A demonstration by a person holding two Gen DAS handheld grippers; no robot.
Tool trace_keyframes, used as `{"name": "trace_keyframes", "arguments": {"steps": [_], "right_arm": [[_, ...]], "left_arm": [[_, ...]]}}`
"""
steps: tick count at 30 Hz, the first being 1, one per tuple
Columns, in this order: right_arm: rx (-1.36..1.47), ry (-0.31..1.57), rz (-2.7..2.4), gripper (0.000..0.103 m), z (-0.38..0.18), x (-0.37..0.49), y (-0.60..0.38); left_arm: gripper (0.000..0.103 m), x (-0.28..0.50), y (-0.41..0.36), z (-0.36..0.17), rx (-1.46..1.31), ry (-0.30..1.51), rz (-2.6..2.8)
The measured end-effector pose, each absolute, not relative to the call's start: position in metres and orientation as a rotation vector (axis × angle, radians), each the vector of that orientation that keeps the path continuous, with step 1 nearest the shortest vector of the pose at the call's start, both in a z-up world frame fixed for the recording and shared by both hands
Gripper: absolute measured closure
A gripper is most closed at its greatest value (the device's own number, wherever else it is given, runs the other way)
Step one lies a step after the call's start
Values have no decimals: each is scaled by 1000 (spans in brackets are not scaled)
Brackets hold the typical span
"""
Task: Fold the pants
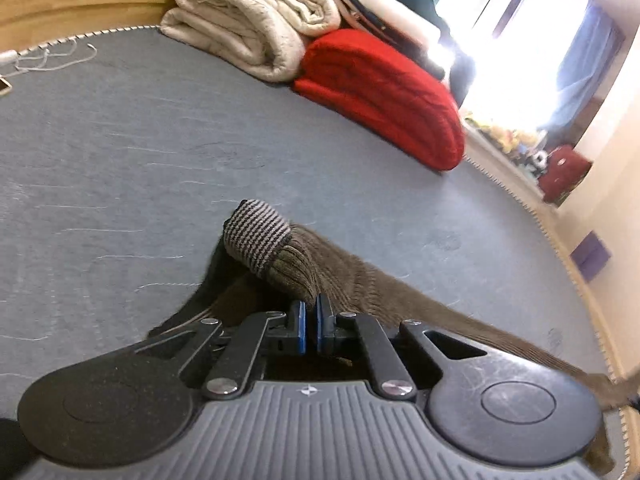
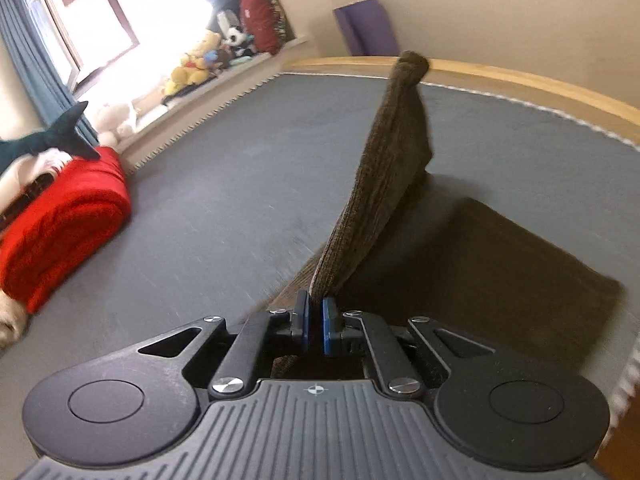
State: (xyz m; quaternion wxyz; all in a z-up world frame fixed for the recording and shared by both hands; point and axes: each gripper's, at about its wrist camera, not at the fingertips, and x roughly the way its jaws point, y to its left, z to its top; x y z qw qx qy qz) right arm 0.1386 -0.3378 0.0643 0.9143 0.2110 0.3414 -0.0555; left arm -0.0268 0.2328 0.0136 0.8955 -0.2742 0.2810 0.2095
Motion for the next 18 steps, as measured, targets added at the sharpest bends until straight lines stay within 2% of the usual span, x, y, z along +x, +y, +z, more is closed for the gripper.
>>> {"name": "trace_keyframes", "arguments": {"steps": [4, 9, 11, 12, 13, 15, 17, 18], "right_arm": [[460, 829, -216, 98, 35, 83, -349], [596, 961, -219, 96, -8, 73, -377], [644, 949, -194, 93, -12, 80, -386], [670, 930, -193, 92, -14, 81, -390], [698, 916, -210, 88, -18, 82, -395], [769, 896, -272, 83, -23, 81, -407], [829, 842, -340, 83, -24, 78, -422], [843, 815, -381, 83, -22, 78, -429]], "left_arm": [[98, -24, 227, 10, -552, 679, 480], [95, -18, 233, -12, -642, 797, 522], [78, -20, 240, -16, -700, 782, 529], [74, -21, 244, -17, -721, 770, 536], [69, -22, 246, -17, -738, 756, 545], [66, -26, 252, -19, -768, 728, 550], [59, -28, 256, -21, -789, 713, 560], [59, -29, 258, -22, -796, 706, 571]]}}
